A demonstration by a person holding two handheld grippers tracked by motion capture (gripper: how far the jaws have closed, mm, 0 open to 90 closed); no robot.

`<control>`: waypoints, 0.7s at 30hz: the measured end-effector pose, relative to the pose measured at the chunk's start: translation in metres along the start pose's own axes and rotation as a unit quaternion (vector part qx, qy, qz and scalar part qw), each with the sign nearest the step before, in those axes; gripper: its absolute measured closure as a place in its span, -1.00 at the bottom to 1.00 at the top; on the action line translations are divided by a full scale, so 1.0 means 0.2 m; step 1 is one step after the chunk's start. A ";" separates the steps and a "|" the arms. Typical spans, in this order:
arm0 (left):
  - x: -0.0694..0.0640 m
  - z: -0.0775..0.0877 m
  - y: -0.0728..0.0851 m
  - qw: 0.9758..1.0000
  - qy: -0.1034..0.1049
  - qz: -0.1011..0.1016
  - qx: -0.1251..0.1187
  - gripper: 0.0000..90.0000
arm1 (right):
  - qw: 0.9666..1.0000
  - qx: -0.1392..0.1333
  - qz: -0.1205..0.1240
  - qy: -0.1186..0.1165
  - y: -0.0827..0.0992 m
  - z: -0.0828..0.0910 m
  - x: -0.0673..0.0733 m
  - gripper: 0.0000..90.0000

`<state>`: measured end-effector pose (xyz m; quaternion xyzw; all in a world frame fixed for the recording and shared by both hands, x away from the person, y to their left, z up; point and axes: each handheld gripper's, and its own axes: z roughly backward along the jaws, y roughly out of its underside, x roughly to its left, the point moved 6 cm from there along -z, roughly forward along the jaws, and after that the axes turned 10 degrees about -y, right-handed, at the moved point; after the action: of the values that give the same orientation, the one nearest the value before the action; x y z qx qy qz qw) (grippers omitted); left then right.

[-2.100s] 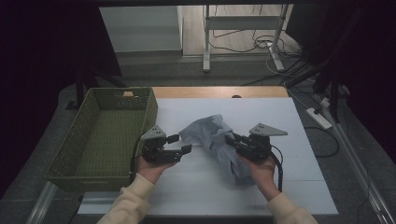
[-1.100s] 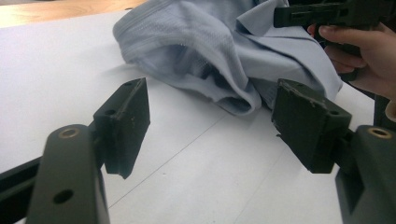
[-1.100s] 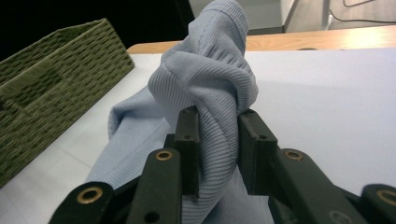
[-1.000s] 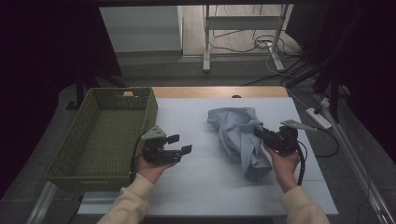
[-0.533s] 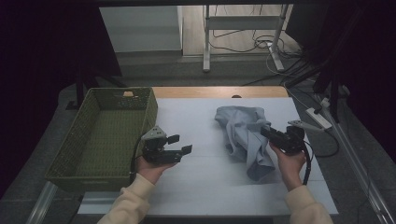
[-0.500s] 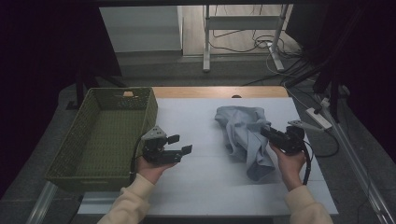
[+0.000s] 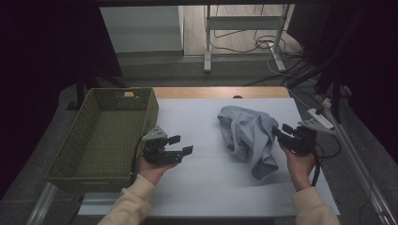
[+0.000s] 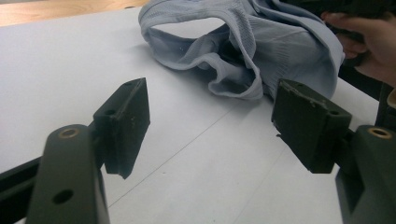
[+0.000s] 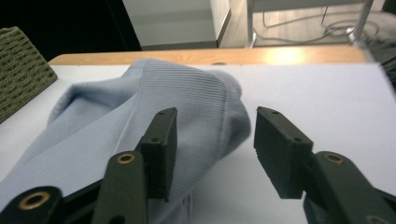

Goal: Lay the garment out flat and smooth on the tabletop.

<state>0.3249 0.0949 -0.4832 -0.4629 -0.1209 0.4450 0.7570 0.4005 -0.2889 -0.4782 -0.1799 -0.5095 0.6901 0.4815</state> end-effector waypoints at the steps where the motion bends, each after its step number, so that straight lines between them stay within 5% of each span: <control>1: 0.00 0.00 0.00 1.000 0.000 0.000 0.000 -0.38 | 1.000 -0.003 0.011 0.002 -0.02 0.02 0.01 0.06; 4: 0.00 0.00 0.00 1.000 0.000 0.000 -0.001 -0.38 | 0.999 -0.014 0.043 -0.005 -0.07 0.06 0.09 0.04; 7: 0.00 0.00 0.00 1.000 0.000 0.000 0.000 -0.38 | 0.997 -0.021 0.071 -0.039 -0.11 0.09 0.22 0.05; 13: -0.01 0.00 0.00 1.000 0.002 -0.001 0.000 -0.38 | 0.989 0.011 0.108 -0.100 -0.09 0.05 0.46 0.05; 21: 0.00 0.00 0.00 1.000 0.001 -0.001 0.000 -0.38 | 0.982 0.086 0.122 -0.119 0.09 -0.06 0.54 -0.08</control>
<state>0.3246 0.0941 -0.4830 -0.4633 -0.1206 0.4437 0.7576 0.3496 -0.1909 -0.4734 -0.1154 -0.4765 0.8010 0.3436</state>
